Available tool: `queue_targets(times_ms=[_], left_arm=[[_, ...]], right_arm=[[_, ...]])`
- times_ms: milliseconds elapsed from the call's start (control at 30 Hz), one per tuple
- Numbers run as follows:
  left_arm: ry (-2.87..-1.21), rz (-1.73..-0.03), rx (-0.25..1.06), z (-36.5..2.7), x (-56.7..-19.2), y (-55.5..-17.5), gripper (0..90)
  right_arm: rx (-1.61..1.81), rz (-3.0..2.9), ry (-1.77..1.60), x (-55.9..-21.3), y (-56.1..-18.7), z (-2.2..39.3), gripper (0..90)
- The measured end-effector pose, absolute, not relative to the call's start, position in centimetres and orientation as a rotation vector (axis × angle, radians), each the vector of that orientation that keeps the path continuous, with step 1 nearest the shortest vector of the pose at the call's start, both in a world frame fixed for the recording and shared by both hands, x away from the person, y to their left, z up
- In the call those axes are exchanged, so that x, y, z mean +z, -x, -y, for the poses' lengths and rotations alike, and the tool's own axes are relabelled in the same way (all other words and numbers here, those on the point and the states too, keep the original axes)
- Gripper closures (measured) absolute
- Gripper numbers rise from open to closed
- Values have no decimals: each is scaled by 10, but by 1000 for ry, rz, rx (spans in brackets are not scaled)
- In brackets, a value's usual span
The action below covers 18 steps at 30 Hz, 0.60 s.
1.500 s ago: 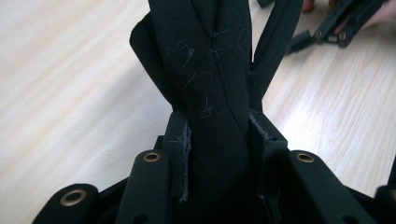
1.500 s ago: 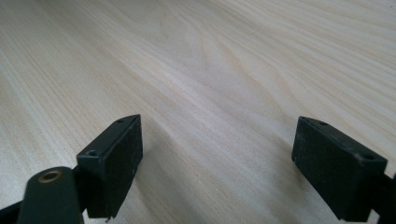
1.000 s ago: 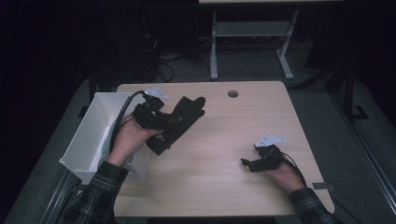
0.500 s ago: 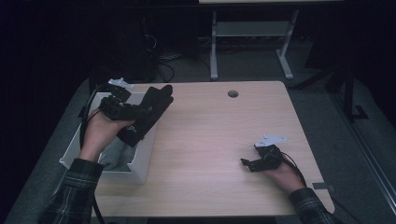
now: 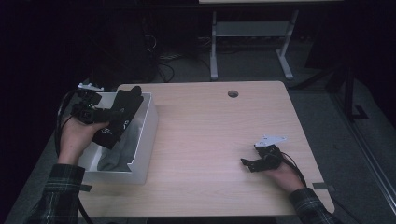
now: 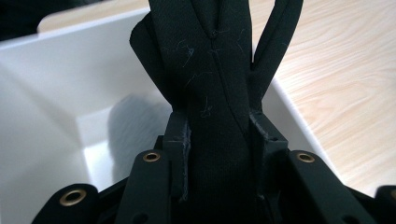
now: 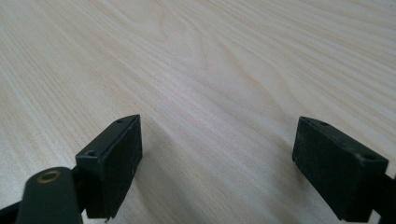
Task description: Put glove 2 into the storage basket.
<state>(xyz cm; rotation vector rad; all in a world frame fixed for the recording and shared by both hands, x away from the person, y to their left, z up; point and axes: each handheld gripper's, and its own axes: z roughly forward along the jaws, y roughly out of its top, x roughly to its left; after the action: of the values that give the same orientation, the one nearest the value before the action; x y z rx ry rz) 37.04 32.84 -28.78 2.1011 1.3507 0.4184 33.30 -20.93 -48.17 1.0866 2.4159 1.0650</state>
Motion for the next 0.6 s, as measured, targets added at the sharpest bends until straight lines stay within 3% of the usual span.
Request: queue_targets(times_ms=[600], left_arm=[[-2043, -1588, 330, -357, -359, -387, 632]], right_arm=[[1062, -2414, -1091, -482, -333, 209, 152]])
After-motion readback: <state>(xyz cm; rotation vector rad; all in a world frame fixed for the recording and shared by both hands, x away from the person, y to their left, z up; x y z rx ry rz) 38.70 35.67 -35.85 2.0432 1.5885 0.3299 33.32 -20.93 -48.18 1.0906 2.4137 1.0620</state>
